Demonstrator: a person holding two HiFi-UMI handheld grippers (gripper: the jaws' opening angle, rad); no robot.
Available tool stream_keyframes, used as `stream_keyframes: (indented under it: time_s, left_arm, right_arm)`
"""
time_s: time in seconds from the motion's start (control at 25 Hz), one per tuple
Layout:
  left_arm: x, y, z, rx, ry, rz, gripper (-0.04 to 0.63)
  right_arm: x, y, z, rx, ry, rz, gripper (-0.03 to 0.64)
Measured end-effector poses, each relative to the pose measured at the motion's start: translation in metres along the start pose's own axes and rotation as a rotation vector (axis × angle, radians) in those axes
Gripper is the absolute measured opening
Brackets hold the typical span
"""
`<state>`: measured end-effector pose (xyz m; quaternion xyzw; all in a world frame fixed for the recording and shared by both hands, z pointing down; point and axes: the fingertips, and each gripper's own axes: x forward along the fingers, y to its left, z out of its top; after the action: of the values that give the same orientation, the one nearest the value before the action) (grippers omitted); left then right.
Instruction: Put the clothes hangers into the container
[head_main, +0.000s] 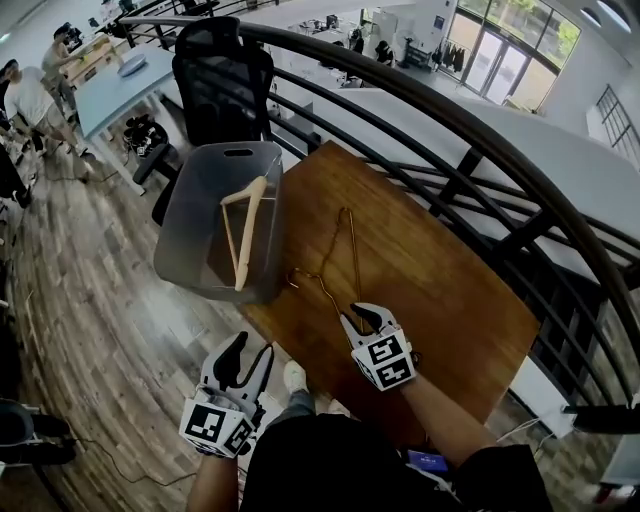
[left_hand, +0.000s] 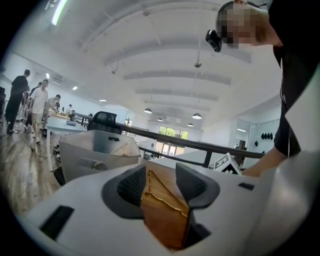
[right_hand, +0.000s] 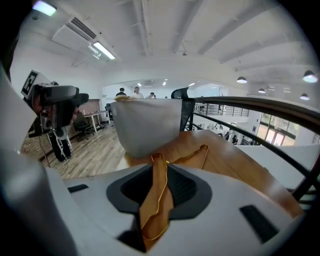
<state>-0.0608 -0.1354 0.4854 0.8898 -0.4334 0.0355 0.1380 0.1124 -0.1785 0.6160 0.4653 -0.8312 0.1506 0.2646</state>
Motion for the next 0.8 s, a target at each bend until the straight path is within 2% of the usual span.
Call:
stream_keyframes:
  time_s: [0.2, 0.36, 0.48, 0.64, 0.8]
  left_arm:
    - [-0.01, 0.007, -0.004, -0.004, 0.009, 0.03, 0.192]
    - [-0.019, 0.016, -0.009, -0.007, 0.027, 0.049, 0.192]
    - [-0.025, 0.023, -0.013, -0.007, 0.04, 0.071, 0.192]
    - [-0.029, 0.03, -0.018, -0.029, 0.042, 0.096, 0.192]
    - [-0.035, 0.039, -0.021, -0.039, 0.048, 0.11, 0.192]
  right_arm:
    - [0.032, 0.0, -0.031, -0.017, 0.119, 0.001, 0.086]
    - [0.052, 0.001, -0.052, -0.127, 0.232, -0.017, 0.087]
    - [0.064, 0.003, -0.059, -0.158, 0.275, -0.014, 0.088]
    - [0.076, -0.003, -0.067, -0.136, 0.313, -0.02, 0.092]
    - [0.09, -0.007, -0.072, -0.042, 0.349, -0.025, 0.113]
